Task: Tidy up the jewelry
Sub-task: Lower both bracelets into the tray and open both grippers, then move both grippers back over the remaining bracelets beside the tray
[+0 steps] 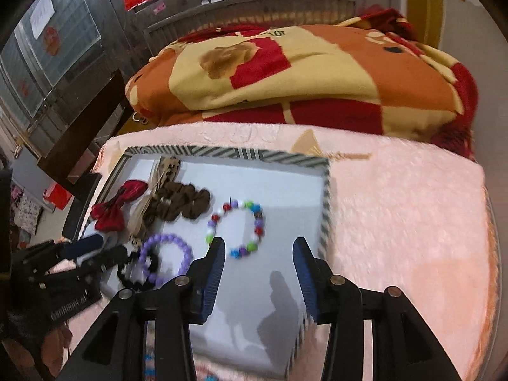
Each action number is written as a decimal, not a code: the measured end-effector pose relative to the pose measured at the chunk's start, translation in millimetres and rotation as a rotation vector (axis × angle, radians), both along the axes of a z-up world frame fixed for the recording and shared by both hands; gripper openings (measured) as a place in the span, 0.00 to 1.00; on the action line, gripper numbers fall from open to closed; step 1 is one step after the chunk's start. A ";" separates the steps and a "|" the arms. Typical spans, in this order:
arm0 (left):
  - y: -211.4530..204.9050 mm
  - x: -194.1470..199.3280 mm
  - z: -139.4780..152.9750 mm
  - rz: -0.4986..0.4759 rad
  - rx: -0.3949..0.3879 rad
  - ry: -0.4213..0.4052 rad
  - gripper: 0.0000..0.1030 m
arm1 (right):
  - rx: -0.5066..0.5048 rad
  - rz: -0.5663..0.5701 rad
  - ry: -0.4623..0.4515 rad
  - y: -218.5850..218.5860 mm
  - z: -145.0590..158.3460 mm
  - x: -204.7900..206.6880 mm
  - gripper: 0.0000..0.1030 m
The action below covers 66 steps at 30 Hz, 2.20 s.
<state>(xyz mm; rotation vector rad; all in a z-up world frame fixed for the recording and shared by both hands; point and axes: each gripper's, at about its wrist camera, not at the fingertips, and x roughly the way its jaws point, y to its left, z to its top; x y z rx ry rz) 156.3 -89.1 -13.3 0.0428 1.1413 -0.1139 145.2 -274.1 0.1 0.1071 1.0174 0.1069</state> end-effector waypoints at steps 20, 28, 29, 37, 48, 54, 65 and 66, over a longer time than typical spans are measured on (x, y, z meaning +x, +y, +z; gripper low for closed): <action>33.7 -90.3 28.7 -0.030 0.002 -0.106 0.43 | -0.027 -0.049 -0.033 35.1 13.1 -118.9 0.58; 39.9 -113.7 28.8 -0.048 -0.001 -0.114 0.43 | -0.034 -0.059 -0.036 46.5 12.8 -147.4 0.58; 40.0 -115.9 28.6 -0.050 0.001 -0.114 0.43 | -0.036 -0.061 -0.035 47.0 12.8 -149.1 0.58; 40.0 -125.6 22.8 -0.066 -0.005 -0.094 0.43 | -0.043 -0.066 -0.012 46.0 5.4 -163.6 0.59; 36.5 -118.0 -24.5 -0.140 -0.070 0.055 0.43 | -0.036 -0.068 0.047 37.2 -17.0 -169.3 0.58; 22.1 -103.0 -49.7 -0.199 -0.059 0.100 0.43 | -0.040 -0.059 0.066 33.2 -20.9 -169.9 0.59; 9.8 -88.9 -66.8 -0.260 -0.095 0.150 0.35 | -0.028 -0.053 0.101 27.3 -28.6 -163.6 0.59; 9.7 -88.4 -66.3 -0.265 -0.098 0.152 0.35 | -0.025 -0.054 0.102 26.7 -28.7 -163.4 0.59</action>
